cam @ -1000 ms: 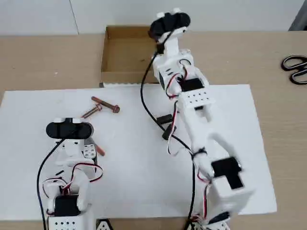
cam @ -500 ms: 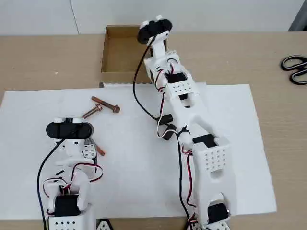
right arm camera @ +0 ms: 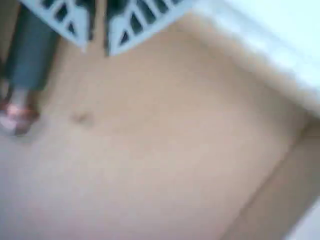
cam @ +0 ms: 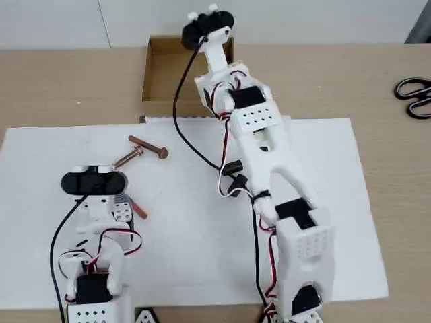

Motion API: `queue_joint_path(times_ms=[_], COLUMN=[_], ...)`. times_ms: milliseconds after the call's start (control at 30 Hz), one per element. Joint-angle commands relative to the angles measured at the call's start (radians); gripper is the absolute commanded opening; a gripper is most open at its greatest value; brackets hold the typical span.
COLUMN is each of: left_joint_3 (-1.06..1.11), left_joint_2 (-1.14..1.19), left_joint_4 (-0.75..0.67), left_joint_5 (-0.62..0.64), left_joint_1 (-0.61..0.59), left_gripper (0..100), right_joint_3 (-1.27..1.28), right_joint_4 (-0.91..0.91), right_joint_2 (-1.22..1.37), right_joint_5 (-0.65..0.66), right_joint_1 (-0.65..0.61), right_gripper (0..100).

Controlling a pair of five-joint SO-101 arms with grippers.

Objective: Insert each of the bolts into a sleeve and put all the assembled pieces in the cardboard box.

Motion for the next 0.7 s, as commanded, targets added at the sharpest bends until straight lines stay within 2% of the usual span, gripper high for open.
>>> queue_joint_path(times_ms=[0, 233, 567, 667], left_joint_3=[-0.01, -0.01, -0.01, -0.01], left_joint_2=[-0.006, -0.006, -0.006, -0.006], left_joint_4=[0.005, 0.005, 0.005, 0.005], left_joint_5=[0.003, 0.003, 0.003, 0.003], left_joint_1=[-0.02, -0.02, -0.021, -0.021], left_gripper=[1, 1, 1, 1], right_joint_3=[-0.057, -0.057, -0.058, -0.055], right_joint_4=[0.153, 0.423, 0.862, 0.897], right_joint_2=[-0.159, -0.265, -0.282, -0.289], right_joint_5=[0.009, 0.015, 0.008, -0.035], right_joint_1=[-0.004, -0.002, -0.038, -0.021], right_gripper=[0.2, 0.4, 0.4, 0.4])
